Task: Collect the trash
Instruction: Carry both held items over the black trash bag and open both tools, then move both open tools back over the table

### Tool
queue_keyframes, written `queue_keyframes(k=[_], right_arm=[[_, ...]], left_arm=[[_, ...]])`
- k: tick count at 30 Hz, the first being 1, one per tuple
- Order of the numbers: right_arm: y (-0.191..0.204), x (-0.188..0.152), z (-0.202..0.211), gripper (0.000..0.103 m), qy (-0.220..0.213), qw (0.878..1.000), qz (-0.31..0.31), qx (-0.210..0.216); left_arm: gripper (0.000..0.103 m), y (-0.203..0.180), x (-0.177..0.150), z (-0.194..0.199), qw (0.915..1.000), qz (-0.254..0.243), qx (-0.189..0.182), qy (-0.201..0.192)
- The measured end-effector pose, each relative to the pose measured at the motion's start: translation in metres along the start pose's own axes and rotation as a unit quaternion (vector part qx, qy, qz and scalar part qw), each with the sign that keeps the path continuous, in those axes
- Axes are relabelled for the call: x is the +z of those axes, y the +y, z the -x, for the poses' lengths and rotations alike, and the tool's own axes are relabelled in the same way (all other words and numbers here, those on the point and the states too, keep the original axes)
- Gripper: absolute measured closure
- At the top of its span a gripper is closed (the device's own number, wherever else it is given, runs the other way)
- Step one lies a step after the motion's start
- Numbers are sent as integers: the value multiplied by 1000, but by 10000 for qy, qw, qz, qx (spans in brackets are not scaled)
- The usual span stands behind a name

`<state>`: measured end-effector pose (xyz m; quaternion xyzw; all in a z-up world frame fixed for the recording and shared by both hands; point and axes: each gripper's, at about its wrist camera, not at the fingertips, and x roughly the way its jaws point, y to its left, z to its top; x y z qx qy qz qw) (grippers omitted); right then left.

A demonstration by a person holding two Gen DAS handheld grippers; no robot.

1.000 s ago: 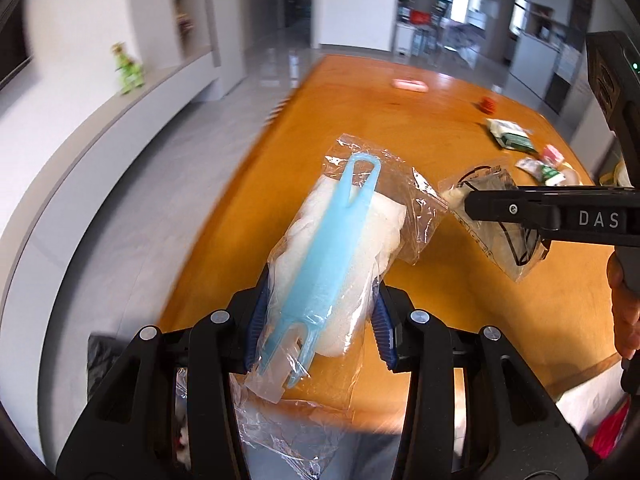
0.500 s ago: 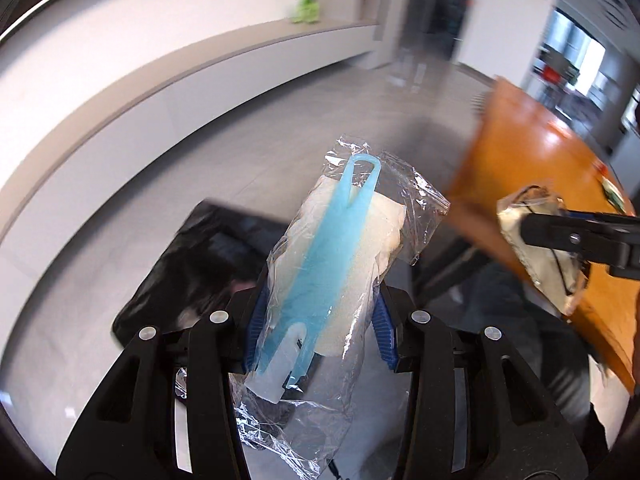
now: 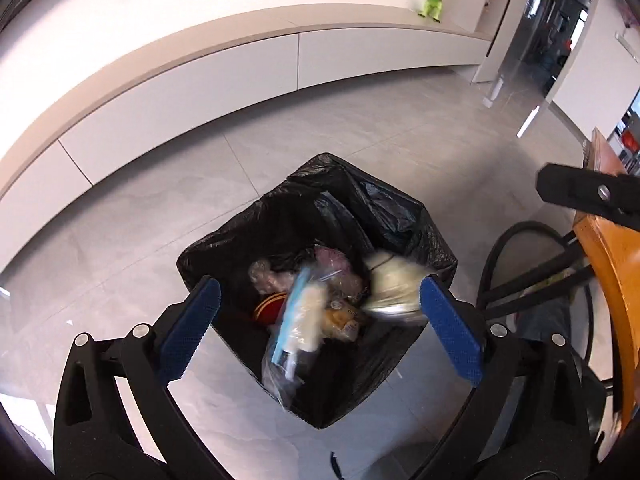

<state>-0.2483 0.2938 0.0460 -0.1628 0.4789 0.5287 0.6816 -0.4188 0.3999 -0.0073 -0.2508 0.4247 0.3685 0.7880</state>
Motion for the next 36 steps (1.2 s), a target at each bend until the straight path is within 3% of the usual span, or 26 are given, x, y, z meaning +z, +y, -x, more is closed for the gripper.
queue_keyframes(k=[4, 9, 14, 18, 25, 32, 36], right_arm=[[-4, -7, 11, 23, -89, 9999, -44, 64], [-22, -20, 32, 23, -263, 9995, -193, 9], [-61, -37, 68, 23, -559, 9975, -392, -174], [-115, -55, 111, 23, -847, 9920, -850, -388], [-216, -92, 168, 23, -1091, 9747, -1670, -1013], [-310, -139, 228, 23, -1280, 9455, -2445, -1726], [-372, -166, 260, 22, -1108, 9267, -2825, -2216]], left_arm=[[6, -5, 7, 2, 9998, 44, -192, 21], [6, -37, 9, 11, 9989, -337, -330, -63], [6, -94, 18, 33, 9946, -796, -648, -177], [6, -155, 23, 43, 9867, -1337, -886, -270], [6, -276, 20, 50, 9625, -2275, -1460, -216], [6, -384, -2, 50, 9278, -3213, -1893, -52], [6, -433, -15, 52, 9087, -3637, -2048, 78]])
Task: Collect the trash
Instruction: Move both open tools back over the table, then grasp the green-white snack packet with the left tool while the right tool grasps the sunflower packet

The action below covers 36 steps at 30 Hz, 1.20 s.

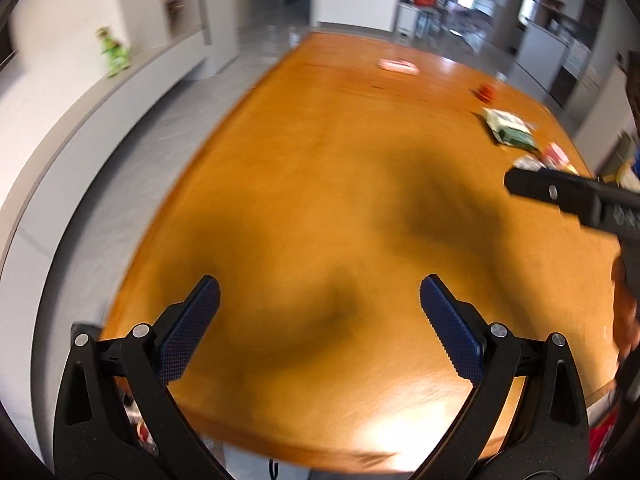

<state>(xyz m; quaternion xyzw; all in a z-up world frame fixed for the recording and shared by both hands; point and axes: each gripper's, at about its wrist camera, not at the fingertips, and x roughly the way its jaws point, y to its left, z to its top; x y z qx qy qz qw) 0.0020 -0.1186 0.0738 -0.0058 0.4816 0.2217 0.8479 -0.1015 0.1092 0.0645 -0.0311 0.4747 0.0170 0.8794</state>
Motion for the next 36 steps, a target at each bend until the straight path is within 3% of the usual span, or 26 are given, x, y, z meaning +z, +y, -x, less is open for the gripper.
queue_keyframes(k=[4, 9, 17, 20, 23, 25, 29, 36], right_arm=[[-65, 14, -5, 22, 217, 9982, -324, -450], [-129, 30, -25, 22, 606, 9936, -674, -679], [-151, 42, -59, 23, 1032, 9870, -599, -1076], [-142, 44, -71, 37, 1175, 9821, -135, -1464], [-138, 50, -72, 56, 1177, 9830, -17, -1409], [-141, 55, -73, 60, 1190, 9844, -83, -1292], [-154, 61, -70, 64, 1047, 9874, -354, -1136], [-173, 81, -25, 64, 521, 9917, -833, -834]], left_arm=[[6, -38, 22, -13, 9990, -402, -153, 86], [6, -76, 54, -28, 9963, -776, -316, 180], [6, -139, 106, -60, 9876, -1475, -481, 255], [6, -159, 119, -74, 9839, -1720, -413, 272], [6, -168, 128, -85, 9824, -1789, -431, 310], [6, -172, 133, -92, 9821, -1786, -483, 361], [6, -181, 140, -105, 9810, -1815, -533, 430], [6, -205, 159, -123, 9760, -2061, -572, 400]])
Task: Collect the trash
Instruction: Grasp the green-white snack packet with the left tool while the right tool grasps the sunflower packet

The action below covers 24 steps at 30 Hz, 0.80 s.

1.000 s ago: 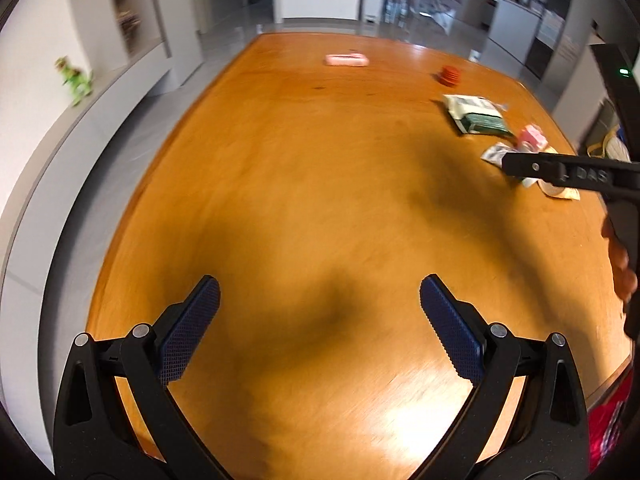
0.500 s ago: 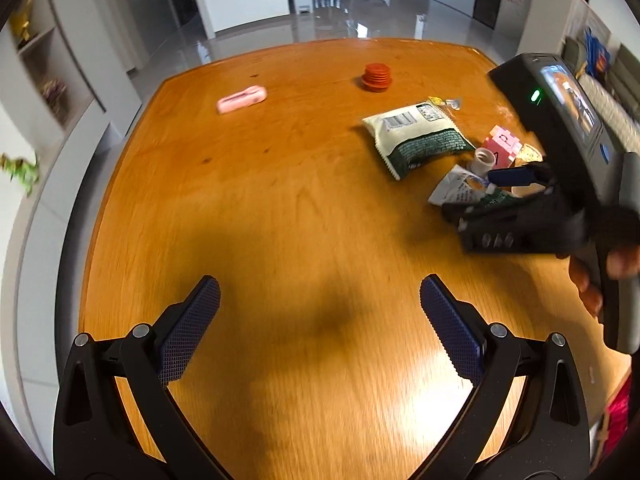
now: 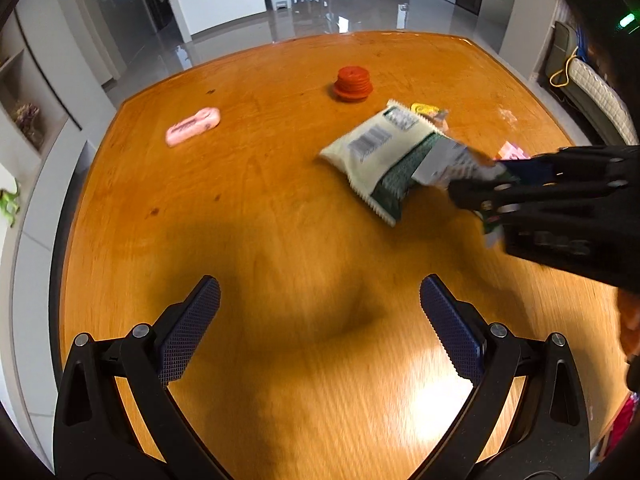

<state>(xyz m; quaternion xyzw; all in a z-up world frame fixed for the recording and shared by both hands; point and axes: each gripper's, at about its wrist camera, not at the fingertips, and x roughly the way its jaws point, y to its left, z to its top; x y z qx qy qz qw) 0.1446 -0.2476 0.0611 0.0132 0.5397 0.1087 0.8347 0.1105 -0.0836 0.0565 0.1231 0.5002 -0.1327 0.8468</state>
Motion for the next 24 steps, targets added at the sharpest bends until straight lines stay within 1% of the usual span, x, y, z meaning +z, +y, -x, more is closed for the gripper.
queue_keyframes(k=[3, 8, 12, 15, 16, 17, 18, 19, 20, 24], right_arm=[[-7, 12, 10, 64, -78, 9999, -126, -60], [-25, 21, 12, 64, -103, 9990, -420, -125], [-34, 24, 11, 64, -129, 9984, -518, -207], [-37, 25, 10, 64, -127, 9982, -546, -230], [-37, 24, 10, 64, -124, 9982, -544, -238], [-36, 23, 9, 64, -125, 9981, -544, -242], [-35, 23, 9, 64, -123, 9982, -537, -243], [-35, 22, 9, 64, -127, 9982, -534, -236], [-34, 21, 9, 64, -135, 9982, -544, -217], [-29, 17, 11, 64, -187, 9981, -564, -144]], left_arm=[[6, -5, 20, -12, 9998, -171, -8, -55], [6, -20, 56, -43, 9975, -688, -114, -68], [6, -34, 73, -66, 9934, -1098, -326, -46], [6, -41, 78, -77, 9913, -1211, -502, -128], [8, -42, 79, -80, 9910, -1218, -533, -161], [19, -42, 79, -85, 9908, -1209, -594, -152], [24, -42, 78, -89, 9906, -1182, -686, -96], [32, -38, 78, -88, 9917, -1039, -751, -124], [36, -32, 77, -88, 9928, -833, -851, -101], [38, -21, 62, -76, 9956, -521, -776, -20]])
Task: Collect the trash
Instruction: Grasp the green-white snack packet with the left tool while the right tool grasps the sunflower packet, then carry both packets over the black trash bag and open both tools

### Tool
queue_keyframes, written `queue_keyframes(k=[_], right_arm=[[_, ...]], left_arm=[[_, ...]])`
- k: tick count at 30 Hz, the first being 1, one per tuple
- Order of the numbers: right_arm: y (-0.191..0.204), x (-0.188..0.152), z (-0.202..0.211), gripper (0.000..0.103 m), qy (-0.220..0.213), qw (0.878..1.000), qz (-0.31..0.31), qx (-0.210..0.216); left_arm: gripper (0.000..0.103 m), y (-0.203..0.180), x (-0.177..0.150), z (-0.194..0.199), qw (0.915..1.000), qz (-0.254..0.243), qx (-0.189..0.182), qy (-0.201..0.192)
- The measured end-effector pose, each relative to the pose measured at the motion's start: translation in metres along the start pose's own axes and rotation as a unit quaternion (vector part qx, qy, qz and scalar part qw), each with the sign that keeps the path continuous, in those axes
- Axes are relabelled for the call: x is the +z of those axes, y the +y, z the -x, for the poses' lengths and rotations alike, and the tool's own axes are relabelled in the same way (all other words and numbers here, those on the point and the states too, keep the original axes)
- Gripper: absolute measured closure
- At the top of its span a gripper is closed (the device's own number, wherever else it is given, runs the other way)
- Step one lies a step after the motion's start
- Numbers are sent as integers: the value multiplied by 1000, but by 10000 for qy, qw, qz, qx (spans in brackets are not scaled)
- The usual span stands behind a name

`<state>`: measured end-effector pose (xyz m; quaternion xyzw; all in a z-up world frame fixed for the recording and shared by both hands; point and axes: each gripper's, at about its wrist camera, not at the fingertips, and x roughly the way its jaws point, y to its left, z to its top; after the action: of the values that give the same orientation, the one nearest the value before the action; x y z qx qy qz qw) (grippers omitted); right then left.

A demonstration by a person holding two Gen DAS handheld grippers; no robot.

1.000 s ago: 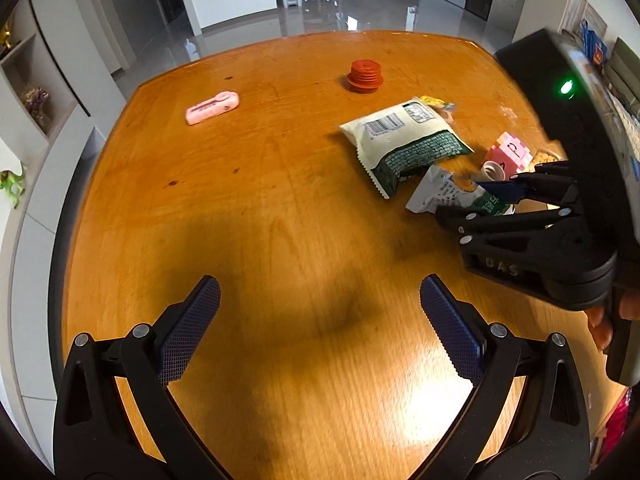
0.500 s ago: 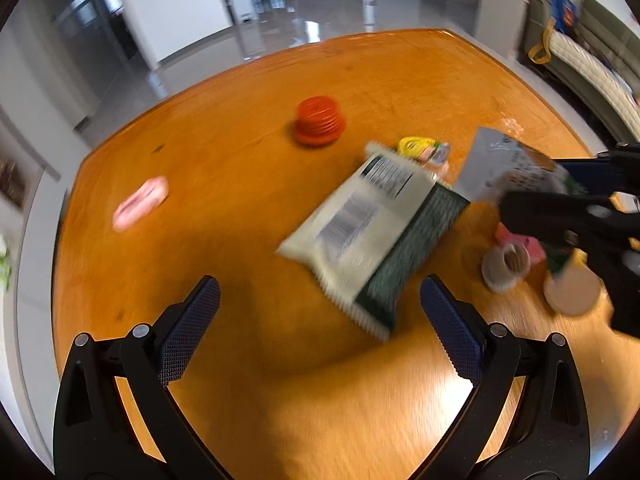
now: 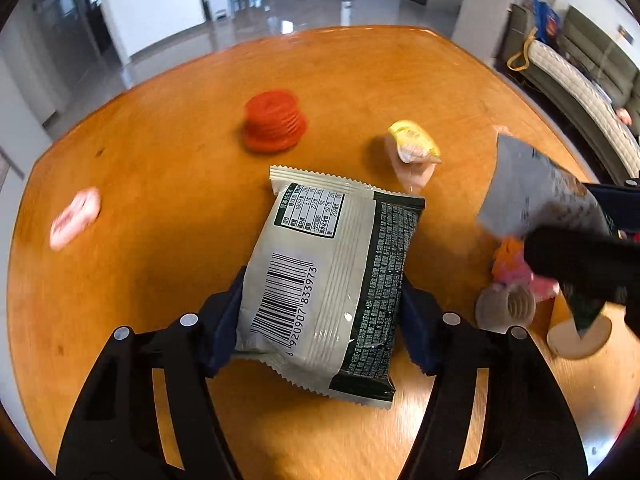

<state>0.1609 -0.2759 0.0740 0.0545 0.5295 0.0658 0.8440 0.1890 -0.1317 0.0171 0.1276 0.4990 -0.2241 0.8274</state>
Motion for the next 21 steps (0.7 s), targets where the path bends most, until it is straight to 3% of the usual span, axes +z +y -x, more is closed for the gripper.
queue_keyframes(k=[8, 21], right_arm=[[31, -25, 13, 64, -8, 9991, 137, 391], [144, -118, 45, 64, 100, 9907, 860, 1048]], left_arm=[[38, 15, -82, 58, 9989, 469, 89, 14], [38, 35, -210, 149, 9912, 1156, 590, -280]])
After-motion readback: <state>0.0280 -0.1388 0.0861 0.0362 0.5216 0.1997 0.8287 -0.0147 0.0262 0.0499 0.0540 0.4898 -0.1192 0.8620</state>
